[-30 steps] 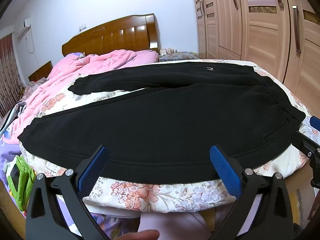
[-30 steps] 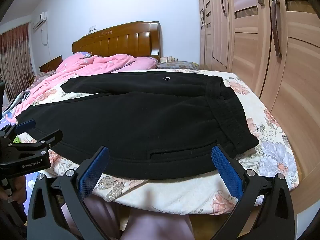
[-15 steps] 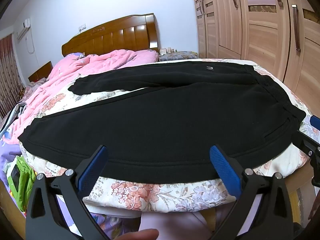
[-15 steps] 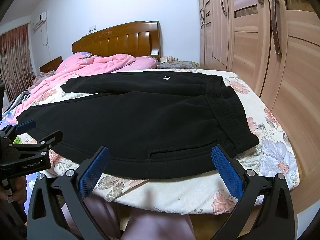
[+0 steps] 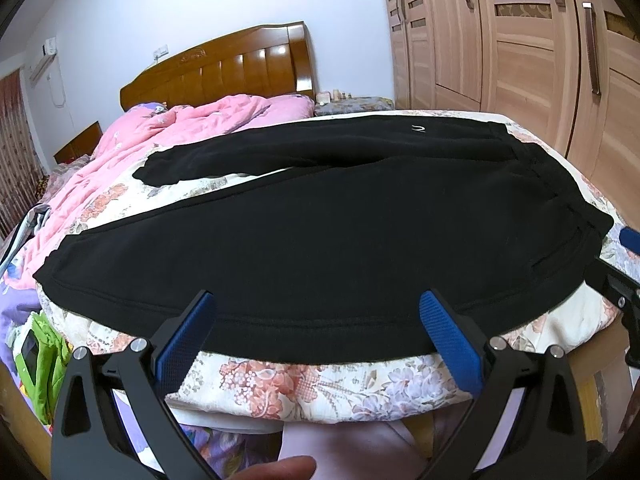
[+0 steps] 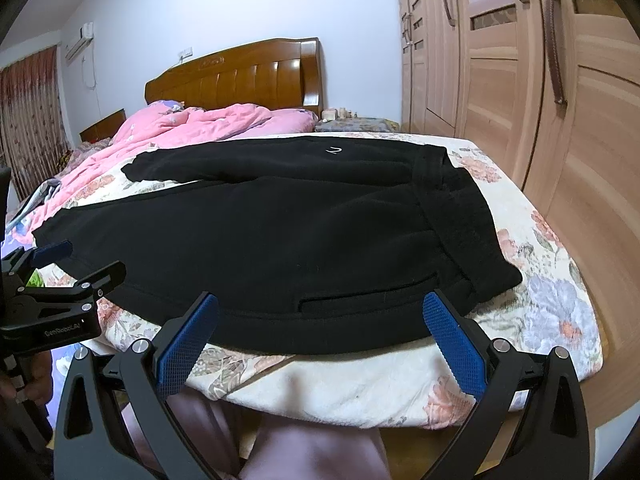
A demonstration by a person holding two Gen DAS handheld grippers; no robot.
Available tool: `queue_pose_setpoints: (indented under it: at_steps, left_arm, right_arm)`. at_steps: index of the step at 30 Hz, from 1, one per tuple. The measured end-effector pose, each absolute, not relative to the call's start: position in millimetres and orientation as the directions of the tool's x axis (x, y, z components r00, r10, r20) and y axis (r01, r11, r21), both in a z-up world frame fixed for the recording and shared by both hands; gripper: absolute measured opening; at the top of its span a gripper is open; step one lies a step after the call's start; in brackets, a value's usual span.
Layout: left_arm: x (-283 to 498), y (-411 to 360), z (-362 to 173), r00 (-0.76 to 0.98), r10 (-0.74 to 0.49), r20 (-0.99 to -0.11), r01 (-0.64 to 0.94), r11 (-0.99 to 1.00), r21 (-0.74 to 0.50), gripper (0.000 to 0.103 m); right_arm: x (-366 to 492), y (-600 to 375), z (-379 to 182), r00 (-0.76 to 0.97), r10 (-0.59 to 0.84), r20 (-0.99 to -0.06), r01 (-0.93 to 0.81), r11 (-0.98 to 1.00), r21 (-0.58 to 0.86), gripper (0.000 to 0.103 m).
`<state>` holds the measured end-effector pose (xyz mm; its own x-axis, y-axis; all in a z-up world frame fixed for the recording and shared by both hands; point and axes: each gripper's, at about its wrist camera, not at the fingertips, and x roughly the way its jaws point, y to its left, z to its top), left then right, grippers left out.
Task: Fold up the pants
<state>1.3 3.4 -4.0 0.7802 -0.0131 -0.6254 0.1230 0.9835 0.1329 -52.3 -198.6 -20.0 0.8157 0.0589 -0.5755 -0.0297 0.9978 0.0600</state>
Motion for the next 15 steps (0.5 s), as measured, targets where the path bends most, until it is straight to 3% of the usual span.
queue_pose_setpoints:
  at_steps: [5, 8, 10, 15]
  left_arm:
    - [45, -1, 4, 0.703, -0.007, -0.711, 0.204, 0.960, 0.192, 0.101]
    - [80, 1, 22, 0.721, 0.032, -0.692, 0.209, 0.942, 0.262, 0.101]
    - [113, 5, 32, 0.708, 0.053, -0.704, 0.206, 0.938, 0.279, 0.101]
    - [197, 23, 39, 0.573, -0.077, -0.816, 0.295, 0.948, 0.117, 0.101]
  right_arm:
    - [-4, -201, 4, 0.814, 0.065, -0.577, -0.152, 0.983, -0.104, 0.099]
    - [45, -218, 14, 0.804, 0.058, -0.592, -0.201, 0.963, -0.179, 0.099]
    - [96, -244, 15, 0.769, 0.057, -0.637, -0.203, 0.966, -0.159, 0.099]
    - [231, -323, 4, 0.651, 0.100, -0.752, -0.125, 0.992, 0.023, 0.099]
